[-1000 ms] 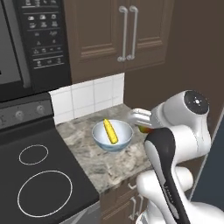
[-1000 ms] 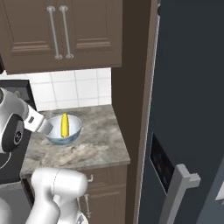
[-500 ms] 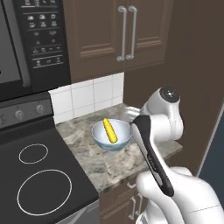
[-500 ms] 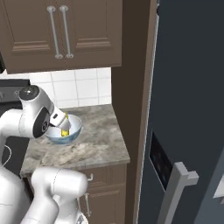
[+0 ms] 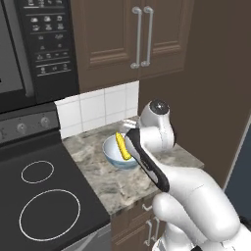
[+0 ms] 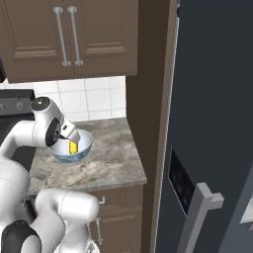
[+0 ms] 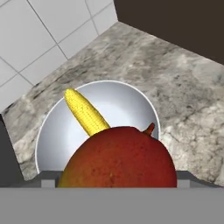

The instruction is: Take the corn, cucumber, and mango from the freezer and place them in the bowl on the counter.

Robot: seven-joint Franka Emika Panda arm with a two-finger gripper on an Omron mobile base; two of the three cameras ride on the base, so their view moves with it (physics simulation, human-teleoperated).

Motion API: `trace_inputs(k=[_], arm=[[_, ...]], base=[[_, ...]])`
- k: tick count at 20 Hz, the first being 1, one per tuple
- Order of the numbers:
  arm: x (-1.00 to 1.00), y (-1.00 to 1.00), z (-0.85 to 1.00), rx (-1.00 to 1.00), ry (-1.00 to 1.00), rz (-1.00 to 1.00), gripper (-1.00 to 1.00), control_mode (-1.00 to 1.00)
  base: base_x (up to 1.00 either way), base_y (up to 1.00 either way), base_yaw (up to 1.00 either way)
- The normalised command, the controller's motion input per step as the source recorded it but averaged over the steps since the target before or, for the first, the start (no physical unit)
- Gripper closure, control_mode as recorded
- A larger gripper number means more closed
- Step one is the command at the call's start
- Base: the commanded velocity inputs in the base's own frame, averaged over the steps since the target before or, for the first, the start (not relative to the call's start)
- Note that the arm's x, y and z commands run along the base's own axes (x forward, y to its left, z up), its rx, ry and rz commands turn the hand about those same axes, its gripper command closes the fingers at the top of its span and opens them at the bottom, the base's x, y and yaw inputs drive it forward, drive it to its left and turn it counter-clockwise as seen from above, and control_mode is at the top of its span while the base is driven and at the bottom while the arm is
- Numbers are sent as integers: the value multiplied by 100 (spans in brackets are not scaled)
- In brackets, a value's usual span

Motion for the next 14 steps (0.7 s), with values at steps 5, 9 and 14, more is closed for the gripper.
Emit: trace_inputs(k=[5, 9, 14], arm=[[25, 6, -45, 0, 1, 0, 100, -100], [18, 1, -56, 0, 0, 0, 100, -100], [38, 0, -33, -1, 0, 0, 100, -100]], base=[[0, 0, 0], [0, 0, 0], [0, 0, 0]])
